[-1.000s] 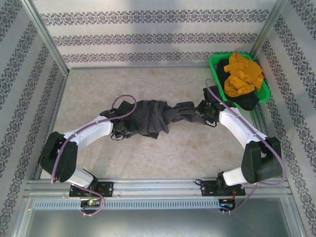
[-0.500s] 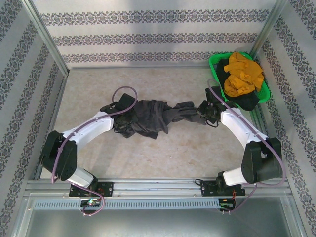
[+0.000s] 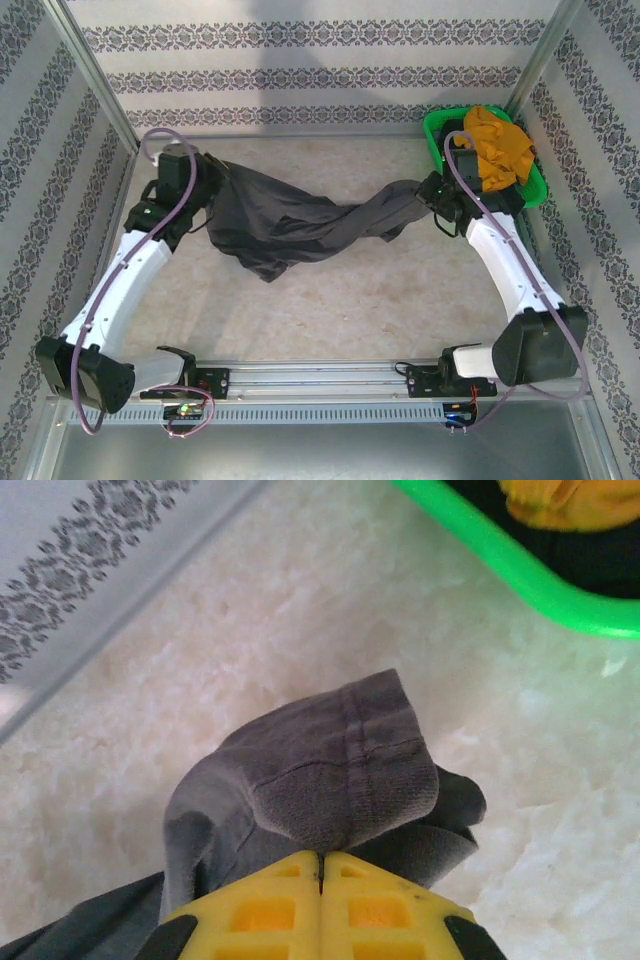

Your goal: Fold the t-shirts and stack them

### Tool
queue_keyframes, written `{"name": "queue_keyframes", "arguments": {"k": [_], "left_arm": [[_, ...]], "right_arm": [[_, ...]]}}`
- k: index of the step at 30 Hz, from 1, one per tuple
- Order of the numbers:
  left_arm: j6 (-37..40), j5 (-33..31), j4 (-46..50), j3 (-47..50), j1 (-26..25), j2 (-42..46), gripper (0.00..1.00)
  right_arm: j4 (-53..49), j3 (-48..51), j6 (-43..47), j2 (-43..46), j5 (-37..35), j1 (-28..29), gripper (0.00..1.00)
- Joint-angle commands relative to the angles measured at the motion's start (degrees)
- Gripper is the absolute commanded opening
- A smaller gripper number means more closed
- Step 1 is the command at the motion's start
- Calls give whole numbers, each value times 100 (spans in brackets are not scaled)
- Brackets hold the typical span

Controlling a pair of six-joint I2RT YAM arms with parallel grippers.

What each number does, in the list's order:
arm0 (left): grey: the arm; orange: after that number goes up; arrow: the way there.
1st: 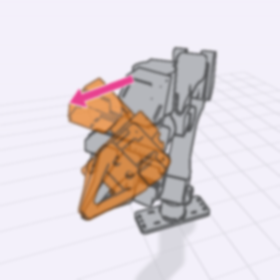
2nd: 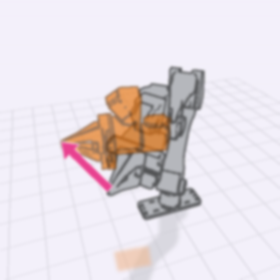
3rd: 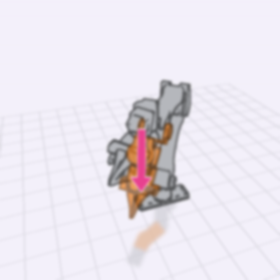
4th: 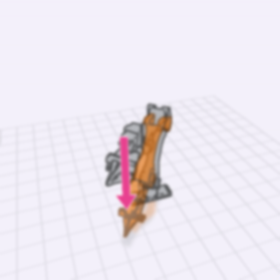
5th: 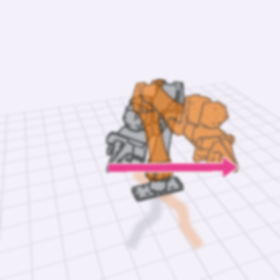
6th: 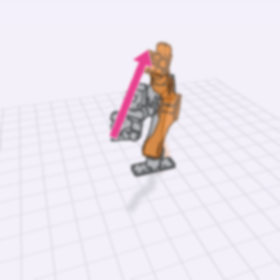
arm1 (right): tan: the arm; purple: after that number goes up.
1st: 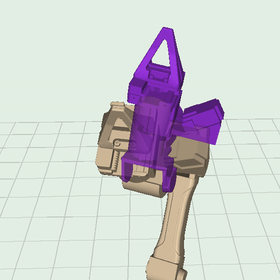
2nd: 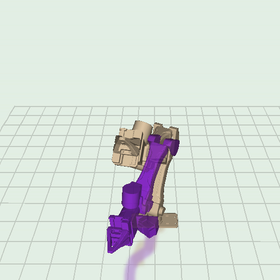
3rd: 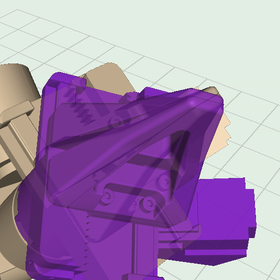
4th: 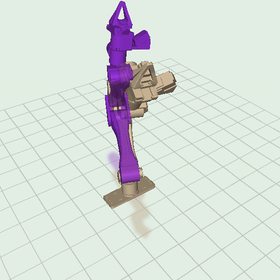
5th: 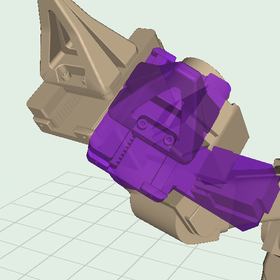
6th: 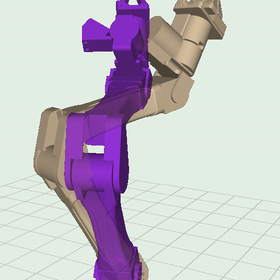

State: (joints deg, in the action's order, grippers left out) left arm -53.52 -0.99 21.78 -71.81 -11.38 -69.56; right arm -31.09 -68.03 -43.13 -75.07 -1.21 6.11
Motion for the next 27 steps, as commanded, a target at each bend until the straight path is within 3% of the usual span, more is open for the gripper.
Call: {"name": "queue_keyframes", "arguments": {"k": [1, 8, 10, 12, 13, 15, 22, 27], "left_arm": [[-336, 172, -716, -194, 417, 294, 0], [-503, 394, -868, 0, 1075, 583, 0], [-560, 532, -871, 142, 1136, 606, 0], [-598, 622, -906, 295, 1138, 641, 0], [-594, 670, -908, 348, 1142, 651, 0], [-568, 750, -880, 425, 1138, 657, 0], [-414, 1008, -790, 591, 1147, 653, 0], [-235, 1010, -554, 614, 1170, 681, 0]], "right_arm": [[51, 174, 253, 692, -323, -31, 0], [-1588, 1623, -150, 2076, 265, 183, 0], [-1816, 2326, -446, 2546, 618, 387, 34], [-1892, 2692, -558, 2880, 589, 524, 60], [-1873, 2750, -571, 2973, 479, 540, 68], [-1617, 2661, -595, 2891, 246, 529, 71], [155, 1850, -861, 478, 57, 990, 68], [580, 63, -463, -1844, 104, 1570, 70]]}}
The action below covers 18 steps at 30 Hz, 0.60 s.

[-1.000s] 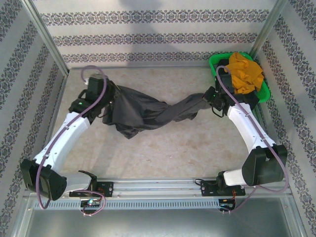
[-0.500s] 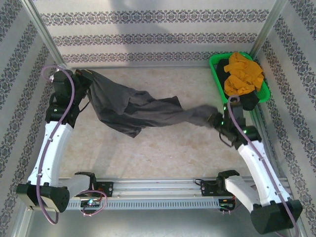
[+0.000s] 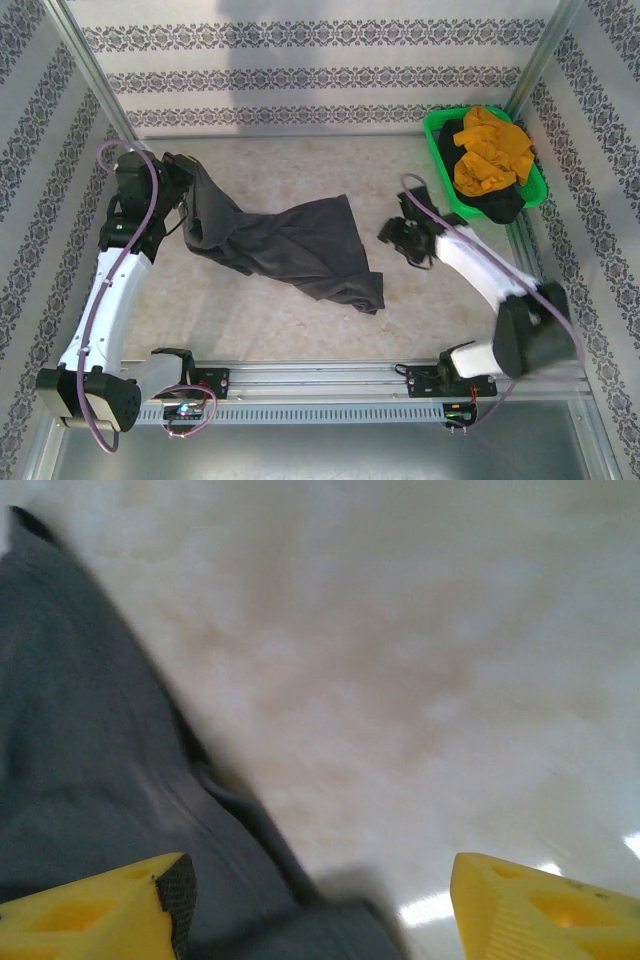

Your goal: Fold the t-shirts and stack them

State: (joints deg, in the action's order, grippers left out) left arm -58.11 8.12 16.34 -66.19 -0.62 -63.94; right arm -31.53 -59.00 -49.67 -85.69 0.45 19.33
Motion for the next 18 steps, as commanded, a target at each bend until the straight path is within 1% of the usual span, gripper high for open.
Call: {"name": "queue_keyframes", "arguments": {"k": [1, 5, 7, 10, 13, 15, 16, 18], "left_arm": [[265, 80, 71, 64, 101, 128, 0], [384, 66, 228, 314, 143, 197, 0], [457, 77, 238, 481, 150, 232, 0], [578, 59, 259, 760, 158, 268, 0], [696, 50, 305, 1004, 176, 277, 0], [763, 47, 350, 1137, 192, 280, 0], [771, 49, 361, 1218, 220, 285, 0], [802, 67, 370, 1316, 271, 294, 0]], "right_arm": [[531, -1289, 388, -1259, -147, 337, 70], [-14, -2798, 957, -2776, -418, 485, 71], [-214, -3307, 1117, -3312, -488, 519, 72], [-364, -3939, 1264, -4006, -308, 590, 73], [-867, -4632, 1291, -4675, -214, 683, 71], [-999, -4838, 1185, -4922, -78, 712, 64], [-1005, -4883, 1123, -4986, 7, 712, 59], [-1002, -4936, 1019, -5045, 109, 695, 39]]}}
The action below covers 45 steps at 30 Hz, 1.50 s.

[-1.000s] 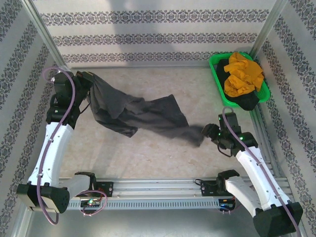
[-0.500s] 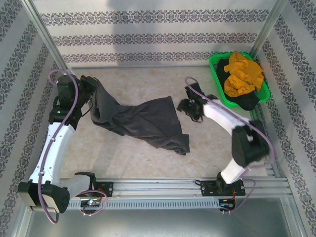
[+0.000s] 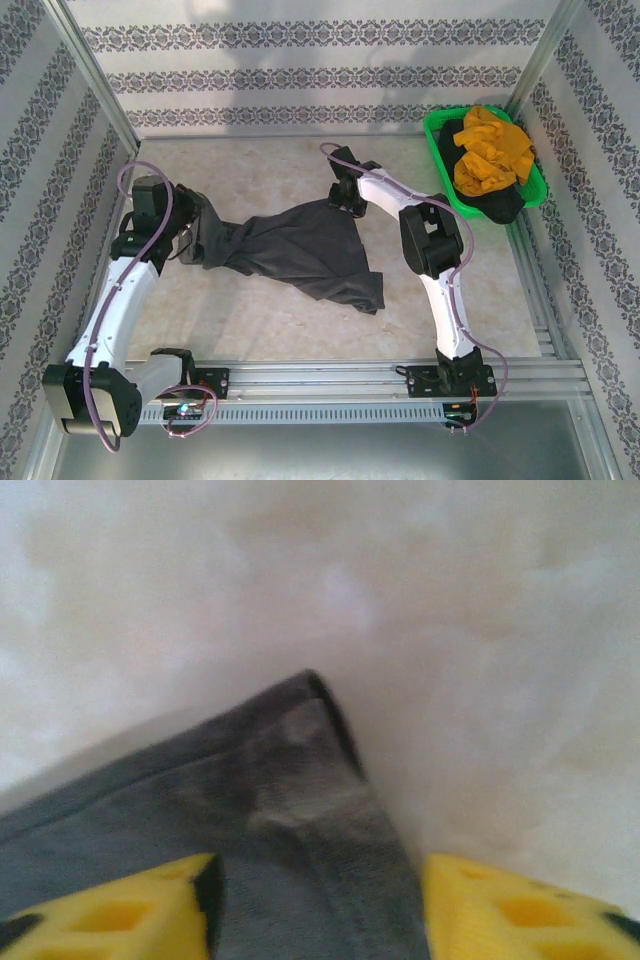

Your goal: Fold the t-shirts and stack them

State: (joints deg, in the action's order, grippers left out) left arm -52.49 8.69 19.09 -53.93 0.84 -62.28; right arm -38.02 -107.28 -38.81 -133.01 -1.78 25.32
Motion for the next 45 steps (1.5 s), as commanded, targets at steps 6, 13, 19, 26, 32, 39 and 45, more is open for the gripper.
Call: {"name": "queue_keyframes", "arguments": {"k": [6, 13, 19, 26, 32, 39, 45], "left_arm": [[301, -51, 48, -52, 249, 55, 0], [211, -590, -154, -792, 272, 457, 0], [368, -1545, -492, -1125, 268, 1466, 0], [639, -1929, -913, -1986, 267, 1451, 0], [536, -1880, -1263, -2770, 267, 392, 0], [408, -1264, -1770, -3381, 279, -1565, 0], [225, 11, -1597, -4529, 579, -4010, 17]], "right_arm": [[242, 389, -122, 661, 67, -82, 0], [1396, 1944, 183, 3471, -1017, -317, 0], [2069, 3223, 472, 5710, -2274, -257, 0], [2319, 3473, 768, 6943, -3069, -484, 0], [2501, 2847, 768, 6458, -3096, -1064, 0], [2451, 1321, 634, 4511, -2181, -1619, 0], [865, -1128, 121, 1815, -515, -2083, 6]]}}
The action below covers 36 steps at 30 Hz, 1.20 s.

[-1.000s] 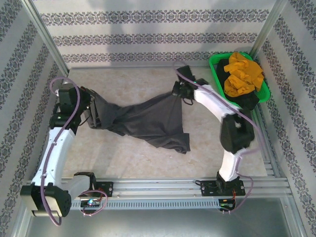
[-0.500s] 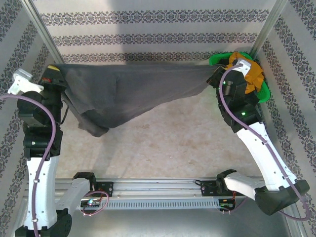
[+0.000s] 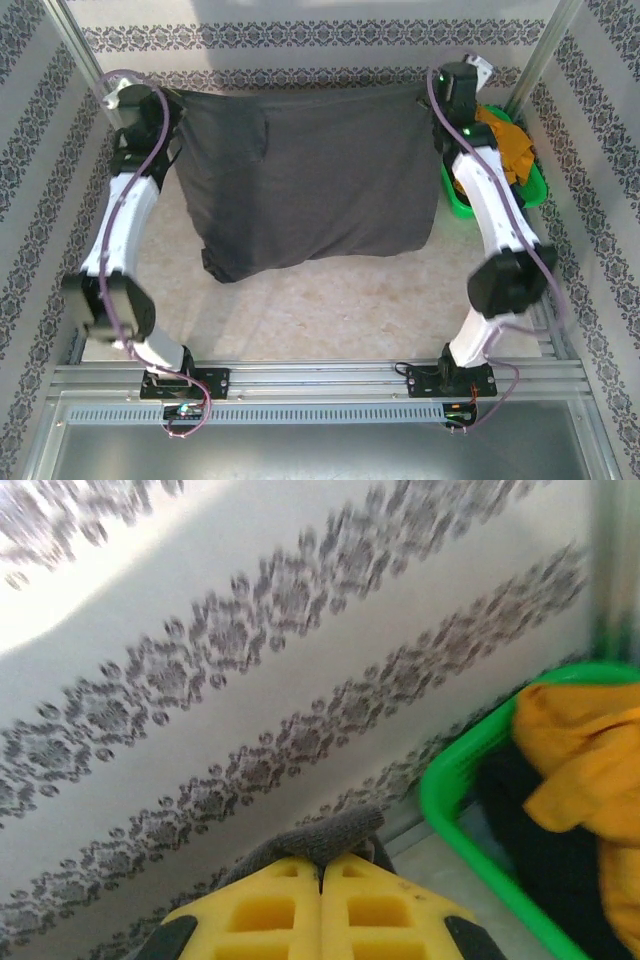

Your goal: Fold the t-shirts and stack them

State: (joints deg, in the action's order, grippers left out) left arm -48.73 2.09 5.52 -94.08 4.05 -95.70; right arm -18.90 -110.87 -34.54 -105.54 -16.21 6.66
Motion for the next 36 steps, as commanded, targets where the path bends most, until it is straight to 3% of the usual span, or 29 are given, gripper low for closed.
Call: {"name": "queue_keyframes", "arguments": {"k": [1, 3, 4, 6, 10, 15, 20, 30, 36], "left_arm": [[-147, 902, -128, -685, 279, -923, 36], [33, 1073, 114, -843, 288, -1286, 60], [98, 1086, 247, -806, 280, -1316, 65], [253, 1112, 424, -453, 281, -1147, 67], [381, 869, 859, 1014, 254, -245, 60], [272, 754, 1531, 3204, 238, 1033, 45], [50, 1285, 1273, 4659, 237, 1634, 44], [-54, 1687, 449, 5196, 237, 1125, 47], [-128, 1980, 237, 5259, 151, 913, 35]], "right_arm": [[-1329, -1099, -385, -1221, 1214, -269, 23], [-1981, -1665, -430, -1799, 1621, -323, 45], [-2184, -1759, -406, -1886, 1670, -308, 50], [-2327, -1467, -351, -1739, 1751, -251, 55], [-1837, 388, -457, -696, 1694, -107, 58], [-1338, 3028, -906, 708, 1696, 196, 54], [-1041, 4762, -1234, 1637, 2030, 258, 52], [-1162, 5335, -1065, 1970, 2422, 186, 52], [-1278, 5455, -1107, 2133, 2335, 144, 52]]}}
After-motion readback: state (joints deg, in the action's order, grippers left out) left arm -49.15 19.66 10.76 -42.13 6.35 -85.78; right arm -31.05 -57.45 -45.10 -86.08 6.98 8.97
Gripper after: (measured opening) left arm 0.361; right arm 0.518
